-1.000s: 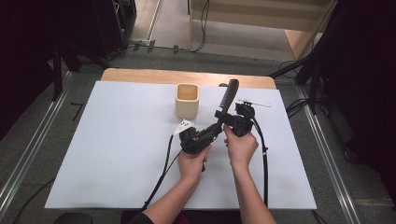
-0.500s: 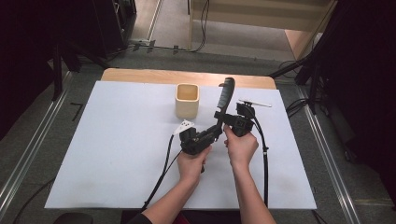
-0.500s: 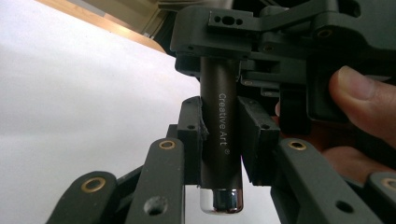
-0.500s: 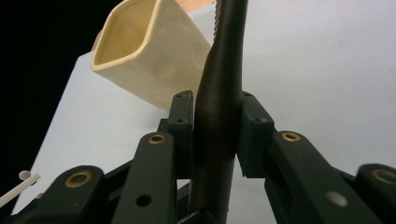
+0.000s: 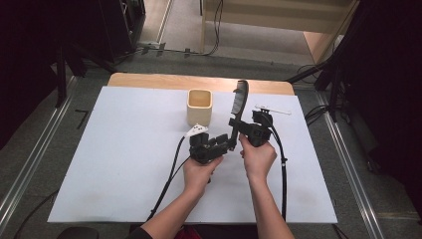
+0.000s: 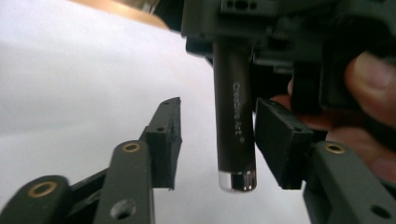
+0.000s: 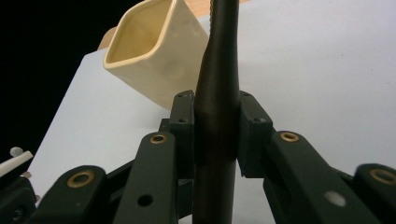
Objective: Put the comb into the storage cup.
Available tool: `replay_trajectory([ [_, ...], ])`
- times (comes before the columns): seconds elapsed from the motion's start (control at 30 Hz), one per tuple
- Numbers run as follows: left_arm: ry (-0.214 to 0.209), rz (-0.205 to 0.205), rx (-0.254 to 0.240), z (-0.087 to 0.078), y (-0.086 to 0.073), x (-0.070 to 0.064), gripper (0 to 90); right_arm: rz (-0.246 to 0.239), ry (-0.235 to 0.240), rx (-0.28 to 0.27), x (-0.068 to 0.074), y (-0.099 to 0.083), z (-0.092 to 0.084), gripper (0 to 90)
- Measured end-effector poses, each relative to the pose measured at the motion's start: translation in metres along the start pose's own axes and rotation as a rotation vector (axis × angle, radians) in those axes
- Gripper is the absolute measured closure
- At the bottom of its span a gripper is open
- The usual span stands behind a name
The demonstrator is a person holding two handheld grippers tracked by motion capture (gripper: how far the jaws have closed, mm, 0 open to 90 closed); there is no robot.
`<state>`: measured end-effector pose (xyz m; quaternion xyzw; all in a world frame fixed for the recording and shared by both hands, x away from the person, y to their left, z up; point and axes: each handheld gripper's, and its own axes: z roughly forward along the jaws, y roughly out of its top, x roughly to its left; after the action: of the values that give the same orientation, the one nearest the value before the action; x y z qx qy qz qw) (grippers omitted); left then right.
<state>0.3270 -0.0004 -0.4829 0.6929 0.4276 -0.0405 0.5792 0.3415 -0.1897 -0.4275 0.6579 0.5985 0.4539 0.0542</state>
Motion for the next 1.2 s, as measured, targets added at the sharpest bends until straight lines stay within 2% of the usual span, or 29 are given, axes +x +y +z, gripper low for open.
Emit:
replay_trajectory([
  [0.07, 0.005, 0.017, 0.007, -0.003, 0.002, 0.000, 50.7, -0.008, -0.006, -0.006, 0.000, 0.000, 0.000, 70.0],
  [0.27, -0.003, 0.000, 0.080, -0.009, 0.011, 0.005, 45.8, -0.038, -0.035, -0.014, -0.001, 0.000, 0.000, 70.0],
  [0.33, 0.003, 0.018, 0.115, -0.011, 0.013, 0.005, 44.2, -0.050, -0.050, -0.023, -0.001, 0.000, 0.001, 70.0],
  [0.4, 0.005, 0.035, 0.149, -0.013, 0.015, 0.006, 43.0, -0.069, -0.036, -0.036, -0.003, 0.000, 0.002, 70.0],
  [0.47, 0.007, 0.050, 0.174, -0.015, 0.017, 0.007, 42.6, -0.104, -0.067, -0.034, -0.003, -0.001, 0.004, 70.0],
  [0.67, 0.011, 0.062, 0.235, -0.022, 0.022, 0.012, 40.4, -0.129, -0.056, -0.042, -0.003, -0.001, 0.006, 70.0],
  [0.77, 0.019, 0.075, 0.266, -0.026, 0.024, 0.014, 40.1, -0.156, -0.049, -0.052, -0.003, -0.002, 0.007, 70.0],
  [0.8, 0.018, 0.079, 0.277, -0.027, 0.025, 0.014, 39.7, -0.181, -0.052, -0.058, -0.002, -0.003, 0.008, 69.9],
  [0.93, 0.019, 0.100, 0.300, -0.032, 0.029, 0.016, 39.5, -0.208, -0.039, -0.069, 0.001, -0.003, 0.006, 70.0],
  [1.0, 0.007, 0.120, 0.302, -0.034, 0.029, 0.018, 37.1, -0.212, -0.030, -0.075, 0.002, -0.003, 0.006, 70.0],
  [1.03, 0.007, 0.128, 0.312, -0.035, 0.029, 0.018, 36.5, -0.207, -0.010, -0.070, 0.002, -0.003, 0.006, 70.0],
  [1.13, 0.012, 0.156, 0.350, -0.037, 0.029, 0.020, 36.5, -0.212, -0.001, -0.067, 0.002, -0.003, 0.006, 70.0],
  [1.2, 0.007, 0.157, 0.372, -0.038, 0.029, 0.021, 36.5, -0.223, 0.006, -0.068, 0.003, -0.003, 0.005, 70.0],
])
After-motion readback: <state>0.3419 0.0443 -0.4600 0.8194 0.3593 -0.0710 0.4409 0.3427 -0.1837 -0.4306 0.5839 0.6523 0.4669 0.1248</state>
